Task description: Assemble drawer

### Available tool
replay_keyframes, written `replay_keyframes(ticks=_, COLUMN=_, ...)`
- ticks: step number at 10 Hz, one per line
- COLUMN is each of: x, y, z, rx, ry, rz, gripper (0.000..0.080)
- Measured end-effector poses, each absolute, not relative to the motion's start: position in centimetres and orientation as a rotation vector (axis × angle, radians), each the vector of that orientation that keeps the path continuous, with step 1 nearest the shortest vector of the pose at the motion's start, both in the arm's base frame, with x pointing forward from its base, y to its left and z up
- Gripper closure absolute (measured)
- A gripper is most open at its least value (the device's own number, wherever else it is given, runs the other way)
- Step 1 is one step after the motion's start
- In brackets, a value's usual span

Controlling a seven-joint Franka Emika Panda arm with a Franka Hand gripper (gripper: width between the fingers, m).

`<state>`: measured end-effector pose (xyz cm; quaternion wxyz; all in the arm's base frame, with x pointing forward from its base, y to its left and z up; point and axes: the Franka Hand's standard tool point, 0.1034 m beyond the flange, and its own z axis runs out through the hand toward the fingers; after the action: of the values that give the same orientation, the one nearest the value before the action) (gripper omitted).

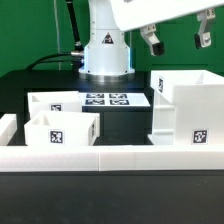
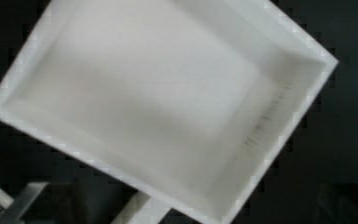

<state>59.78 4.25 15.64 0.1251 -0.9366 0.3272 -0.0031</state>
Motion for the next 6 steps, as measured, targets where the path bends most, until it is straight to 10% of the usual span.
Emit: replay_keyframes(ticks=6, x=59.0, y=-4.3, z=12.4, rx=-2.839, ry=0.734, rz=-0.083, gripper=0.0150)
